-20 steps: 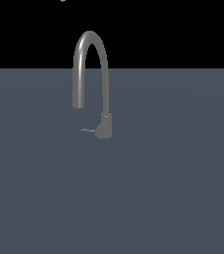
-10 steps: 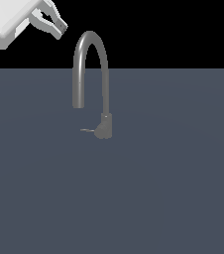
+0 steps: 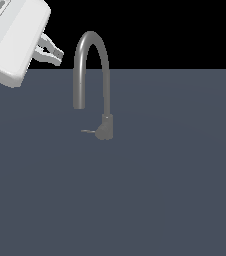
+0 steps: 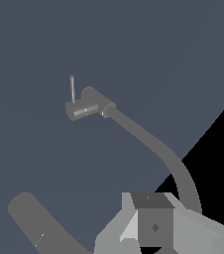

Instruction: Turn on the faucet by rotating a designated handle.

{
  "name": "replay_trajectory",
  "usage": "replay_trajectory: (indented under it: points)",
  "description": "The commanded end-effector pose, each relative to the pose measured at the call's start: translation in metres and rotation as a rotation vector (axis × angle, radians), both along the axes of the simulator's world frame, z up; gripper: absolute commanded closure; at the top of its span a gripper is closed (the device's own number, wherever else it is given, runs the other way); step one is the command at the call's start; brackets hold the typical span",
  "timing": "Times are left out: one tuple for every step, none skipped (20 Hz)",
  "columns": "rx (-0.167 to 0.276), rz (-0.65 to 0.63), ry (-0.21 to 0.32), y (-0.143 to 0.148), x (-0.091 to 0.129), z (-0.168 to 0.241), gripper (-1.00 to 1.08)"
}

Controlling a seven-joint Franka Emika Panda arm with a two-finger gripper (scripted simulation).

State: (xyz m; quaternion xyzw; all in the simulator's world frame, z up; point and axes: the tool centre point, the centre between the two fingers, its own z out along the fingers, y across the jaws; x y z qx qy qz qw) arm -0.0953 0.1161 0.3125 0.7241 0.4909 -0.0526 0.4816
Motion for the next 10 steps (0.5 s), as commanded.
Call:
replay_trajectory:
  points:
    - [-0.045,0.049,0.004,0.004,0.003,-0.011,1.08]
    - [-0.063,0.068,0.006,0.005,0.004,-0.015,1.08]
    - [-0.08,0.086,0.008,0.006,0.005,-0.02,1.08]
    - [-0.098,0.104,0.009,0.007,0.006,-0.024,1.08]
    - [-0.115,0.123,0.011,0.008,0.007,-0.028,1.08]
    - [-0.133,0.141,0.013,0.009,0.008,-0.033,1.08]
    - [-0.15,0.159,0.014,0.01,0.008,-0.037,1.08]
    - [-0.167,0.176,0.016,0.011,0.009,-0.041,1.08]
    - [-0.184,0.194,0.018,0.012,0.01,-0.046,1.08]
    - [-0.201,0.212,0.019,0.013,0.011,-0.05,1.08]
